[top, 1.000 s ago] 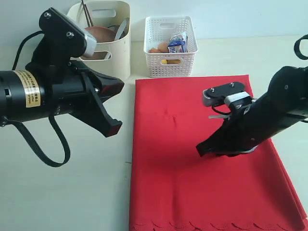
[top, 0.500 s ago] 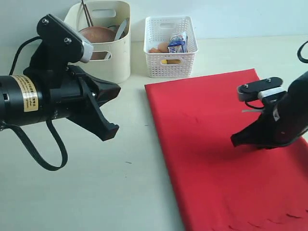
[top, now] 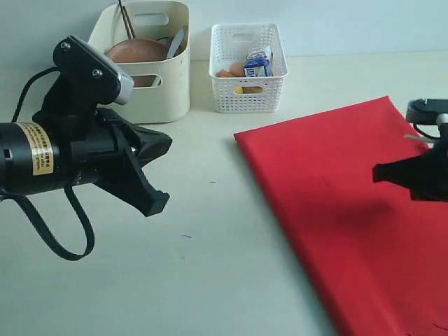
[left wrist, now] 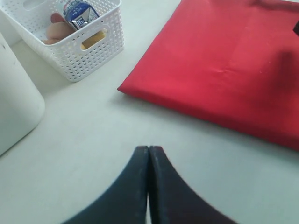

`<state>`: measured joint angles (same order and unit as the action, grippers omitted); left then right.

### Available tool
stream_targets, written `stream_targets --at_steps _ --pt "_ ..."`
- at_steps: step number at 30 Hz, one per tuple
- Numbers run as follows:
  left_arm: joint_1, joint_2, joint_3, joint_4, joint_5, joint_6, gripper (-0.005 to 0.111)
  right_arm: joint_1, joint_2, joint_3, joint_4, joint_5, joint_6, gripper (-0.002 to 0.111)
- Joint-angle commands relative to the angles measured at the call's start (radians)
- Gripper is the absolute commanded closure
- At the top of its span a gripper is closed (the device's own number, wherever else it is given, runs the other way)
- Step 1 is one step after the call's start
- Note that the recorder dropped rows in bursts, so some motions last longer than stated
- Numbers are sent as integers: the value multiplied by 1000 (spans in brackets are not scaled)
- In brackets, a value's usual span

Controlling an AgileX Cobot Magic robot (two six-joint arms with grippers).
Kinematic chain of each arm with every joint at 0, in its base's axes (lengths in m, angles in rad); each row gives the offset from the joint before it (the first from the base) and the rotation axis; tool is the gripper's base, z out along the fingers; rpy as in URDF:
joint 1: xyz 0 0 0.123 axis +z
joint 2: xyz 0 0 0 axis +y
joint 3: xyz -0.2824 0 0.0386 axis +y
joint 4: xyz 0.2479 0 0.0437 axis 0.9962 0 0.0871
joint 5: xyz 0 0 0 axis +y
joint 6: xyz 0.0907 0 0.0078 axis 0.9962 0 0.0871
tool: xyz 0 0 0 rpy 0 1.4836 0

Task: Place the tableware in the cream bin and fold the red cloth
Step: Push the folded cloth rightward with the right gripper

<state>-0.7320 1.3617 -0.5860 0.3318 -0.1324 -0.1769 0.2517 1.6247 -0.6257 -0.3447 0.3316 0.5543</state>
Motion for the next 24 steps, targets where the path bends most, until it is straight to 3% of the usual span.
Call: stream_targets --at_steps 1,5,14,24 --pt "2 -5 7 -4 -48 -10 106 109 -107 0 345 -119 -373 108" --pt "2 -5 7 -4 -68 -12 106 191 -48 -7 440 -180 -513 108" --pt "2 -5 7 -4 -9 -29 106 189 185 -93 356 -117 -502 108" --pt "2 -5 18 -4 102 -45 106 2 215 -164 311 -69 -483 108"
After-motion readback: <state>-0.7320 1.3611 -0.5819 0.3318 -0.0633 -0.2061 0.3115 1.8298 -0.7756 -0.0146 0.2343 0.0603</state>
